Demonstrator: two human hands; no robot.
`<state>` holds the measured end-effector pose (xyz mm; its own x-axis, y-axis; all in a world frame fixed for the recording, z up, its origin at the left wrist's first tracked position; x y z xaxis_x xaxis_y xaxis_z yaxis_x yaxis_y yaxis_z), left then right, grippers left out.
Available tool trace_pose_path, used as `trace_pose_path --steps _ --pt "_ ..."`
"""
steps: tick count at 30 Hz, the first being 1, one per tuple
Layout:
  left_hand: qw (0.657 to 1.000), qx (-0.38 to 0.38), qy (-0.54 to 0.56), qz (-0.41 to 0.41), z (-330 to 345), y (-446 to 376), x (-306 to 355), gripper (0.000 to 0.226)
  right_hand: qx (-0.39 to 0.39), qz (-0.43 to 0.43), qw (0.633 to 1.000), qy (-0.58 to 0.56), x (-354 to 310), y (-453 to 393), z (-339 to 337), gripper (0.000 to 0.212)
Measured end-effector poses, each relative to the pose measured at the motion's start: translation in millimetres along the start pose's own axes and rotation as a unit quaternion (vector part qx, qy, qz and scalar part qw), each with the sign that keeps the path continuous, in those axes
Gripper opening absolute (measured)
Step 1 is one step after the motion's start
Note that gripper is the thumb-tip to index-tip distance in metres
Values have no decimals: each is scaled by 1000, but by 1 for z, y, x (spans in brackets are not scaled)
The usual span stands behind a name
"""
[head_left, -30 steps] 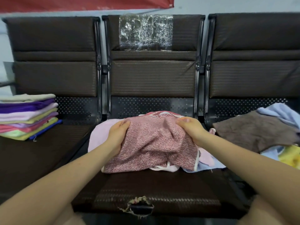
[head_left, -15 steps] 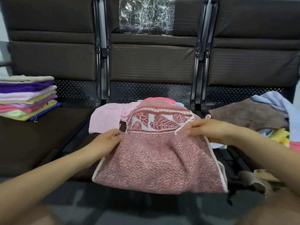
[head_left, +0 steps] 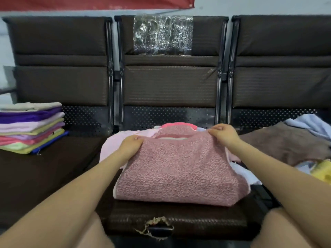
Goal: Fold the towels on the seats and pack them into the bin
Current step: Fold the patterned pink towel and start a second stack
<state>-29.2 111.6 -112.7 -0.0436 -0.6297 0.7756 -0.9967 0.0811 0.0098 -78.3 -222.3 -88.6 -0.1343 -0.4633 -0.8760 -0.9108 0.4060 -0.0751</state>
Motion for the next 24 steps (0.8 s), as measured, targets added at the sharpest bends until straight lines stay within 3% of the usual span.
trace_pose_path --steps 3,6,9,13,17,19,21,22,24 --pt "994 -99 11 -48 30 -10 -7 41 -68 23 996 47 23 -14 21 27" --pt "992 -121 2 -47 39 -13 -13 51 -139 47 989 21 33 -12 31 27" --pt "978 -161 115 -71 45 -9 -26 37 -167 48 985 13 38 -10 31 24" --pt "967 -157 181 -87 40 -13 -35 26 -181 45 982 10 32 -11 28 12" --pt "968 -154 158 -120 39 -10 -38 39 -247 52 967 32 32 -10 35 9" --pt "968 -158 124 -151 39 -6 -42 73 -227 36 972 36 30 -11 33 13" --pt "969 -139 115 -168 35 -5 -43 87 -183 0 983 28 24 -12 28 18" --pt "970 -119 125 -174 32 -7 -45 82 -160 -22 987 17 19 -11 24 14" --pt "973 -68 145 -163 22 -11 -46 50 -114 -49 992 -15 11 -10 13 2"
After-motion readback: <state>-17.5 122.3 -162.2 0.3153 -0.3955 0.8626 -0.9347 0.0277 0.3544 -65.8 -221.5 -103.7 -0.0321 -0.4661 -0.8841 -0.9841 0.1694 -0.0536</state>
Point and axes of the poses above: each hand's wrist, its own y-axis away from the middle knuckle, its own z-axis out of the palm, x = y × z, the point moved 7 cm from there along -y, towards the middle knuckle, and after that the axes turned 1 degree about -y, right-handed, at the moved point
